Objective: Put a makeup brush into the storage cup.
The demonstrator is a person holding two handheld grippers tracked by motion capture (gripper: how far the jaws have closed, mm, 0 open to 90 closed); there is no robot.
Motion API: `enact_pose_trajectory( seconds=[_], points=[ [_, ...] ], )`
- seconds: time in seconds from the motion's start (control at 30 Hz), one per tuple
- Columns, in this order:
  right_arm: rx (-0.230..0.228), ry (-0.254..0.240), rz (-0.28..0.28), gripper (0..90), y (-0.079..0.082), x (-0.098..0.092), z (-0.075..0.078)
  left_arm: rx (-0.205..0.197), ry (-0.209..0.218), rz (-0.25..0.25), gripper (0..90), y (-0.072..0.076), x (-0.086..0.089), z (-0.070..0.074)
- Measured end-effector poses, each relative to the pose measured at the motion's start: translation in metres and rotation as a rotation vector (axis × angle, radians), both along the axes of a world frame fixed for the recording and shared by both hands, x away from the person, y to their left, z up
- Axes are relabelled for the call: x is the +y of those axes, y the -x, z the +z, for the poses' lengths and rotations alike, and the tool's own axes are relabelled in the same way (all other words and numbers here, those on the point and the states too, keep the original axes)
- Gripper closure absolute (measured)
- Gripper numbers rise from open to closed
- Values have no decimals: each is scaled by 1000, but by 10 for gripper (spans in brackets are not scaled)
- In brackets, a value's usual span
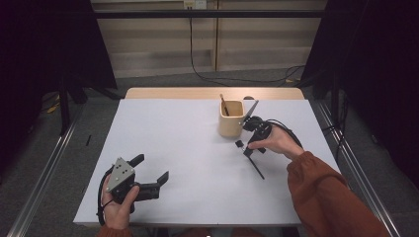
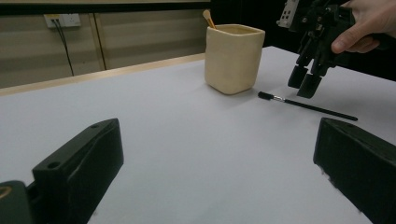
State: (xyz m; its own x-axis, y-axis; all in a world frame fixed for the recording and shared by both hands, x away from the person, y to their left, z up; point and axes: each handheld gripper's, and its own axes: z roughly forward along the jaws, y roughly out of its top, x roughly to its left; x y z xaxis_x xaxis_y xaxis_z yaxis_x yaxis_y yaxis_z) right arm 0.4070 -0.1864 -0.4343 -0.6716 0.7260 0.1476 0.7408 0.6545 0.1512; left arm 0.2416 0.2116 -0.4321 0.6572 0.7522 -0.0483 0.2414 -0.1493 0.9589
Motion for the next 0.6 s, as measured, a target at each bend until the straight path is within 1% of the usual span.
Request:
enact_pose_trajectory(
  seconds=[0.13, 0.23, 0.3, 0.37, 0.4, 0.43, 0.5, 0.57, 0.6],
  points=[
    [9, -5, -7, 539, 1, -1, -6, 2, 2, 1, 15, 0, 0, 0],
    [15, -14, -6, 574, 1, 0, -9, 3, 1, 2, 14, 0, 0, 0],
    [13, -13, -2, 613, 0, 0, -10, 1, 1, 1, 15, 0, 0, 0],
    [17, -11, -16, 645, 0, 1, -11, -3, 1, 2, 15, 0, 0, 0],
    [23, -11, -26, 654, 0, 2, -12, -1, 2, 3, 15, 1, -1, 0],
    [26, -13, -17, 659, 0, 1, -12, -2, 1, 3, 15, 1, 0, 1],
    [33, -17, -32, 674, 0, 2, -13, -3, 2, 4, 15, 1, 0, 0],
    [34, -19, -23, 691, 0, 2, -15, -2, 4, 5, 15, 1, 0, 1],
    [34, -15, -29, 697, 1, 3, -16, -2, 2, 4, 15, 1, 0, 1]
  ],
)
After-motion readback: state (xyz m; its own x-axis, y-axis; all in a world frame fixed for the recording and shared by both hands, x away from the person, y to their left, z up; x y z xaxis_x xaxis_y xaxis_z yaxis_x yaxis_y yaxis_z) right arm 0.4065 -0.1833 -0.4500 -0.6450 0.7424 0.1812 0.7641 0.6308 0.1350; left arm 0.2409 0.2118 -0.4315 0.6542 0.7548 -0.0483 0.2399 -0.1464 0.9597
